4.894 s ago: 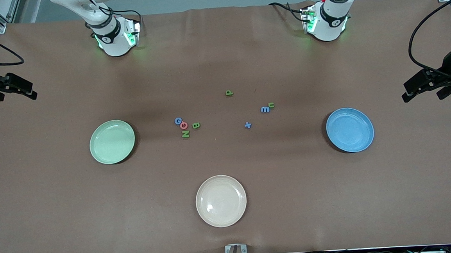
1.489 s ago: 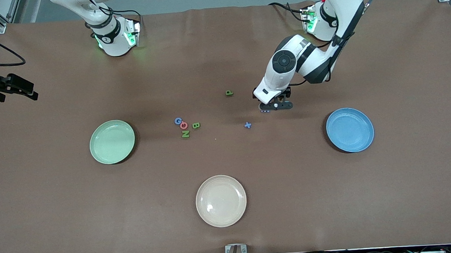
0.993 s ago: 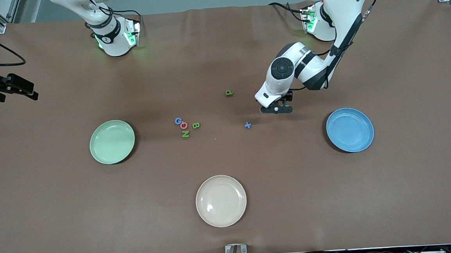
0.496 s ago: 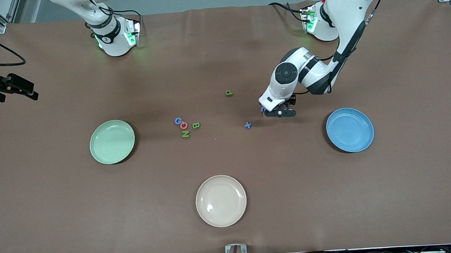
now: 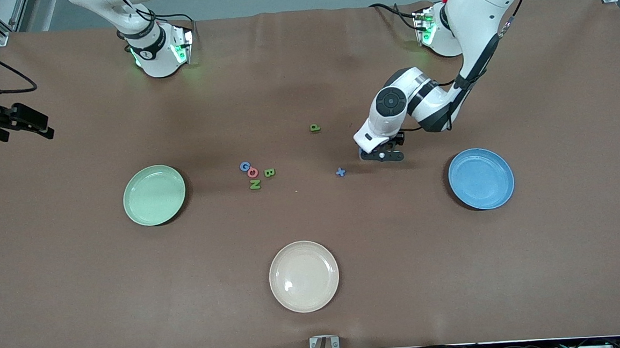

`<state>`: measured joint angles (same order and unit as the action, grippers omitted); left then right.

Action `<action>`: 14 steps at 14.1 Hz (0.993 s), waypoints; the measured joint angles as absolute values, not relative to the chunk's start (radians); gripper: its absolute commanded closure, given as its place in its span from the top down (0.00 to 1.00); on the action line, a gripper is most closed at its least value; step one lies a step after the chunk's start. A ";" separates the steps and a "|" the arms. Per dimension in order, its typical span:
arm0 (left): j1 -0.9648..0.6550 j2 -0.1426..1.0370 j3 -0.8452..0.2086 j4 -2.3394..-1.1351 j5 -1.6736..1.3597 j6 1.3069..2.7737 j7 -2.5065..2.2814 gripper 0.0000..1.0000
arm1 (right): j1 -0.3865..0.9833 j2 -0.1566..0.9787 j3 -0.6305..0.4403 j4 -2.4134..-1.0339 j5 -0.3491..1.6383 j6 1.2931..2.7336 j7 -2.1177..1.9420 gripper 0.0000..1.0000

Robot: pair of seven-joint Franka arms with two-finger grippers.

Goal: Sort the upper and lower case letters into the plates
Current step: 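Carry the u to the blue plate while the right gripper reaches Z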

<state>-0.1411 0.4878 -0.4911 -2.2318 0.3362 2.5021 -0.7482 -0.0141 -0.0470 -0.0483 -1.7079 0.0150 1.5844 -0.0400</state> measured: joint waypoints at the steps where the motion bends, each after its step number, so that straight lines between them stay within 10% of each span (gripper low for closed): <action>1: -0.141 0.487 -0.494 -2.229 0.336 2.504 -0.748 0.66 | -0.014 -0.002 -0.048 -1.699 0.015 1.592 -0.040 1.00; 14: -0.141 0.474 -0.496 -2.226 0.342 2.498 -0.767 0.25 | 0.259 0.401 -0.034 -1.712 0.092 1.992 0.388 1.00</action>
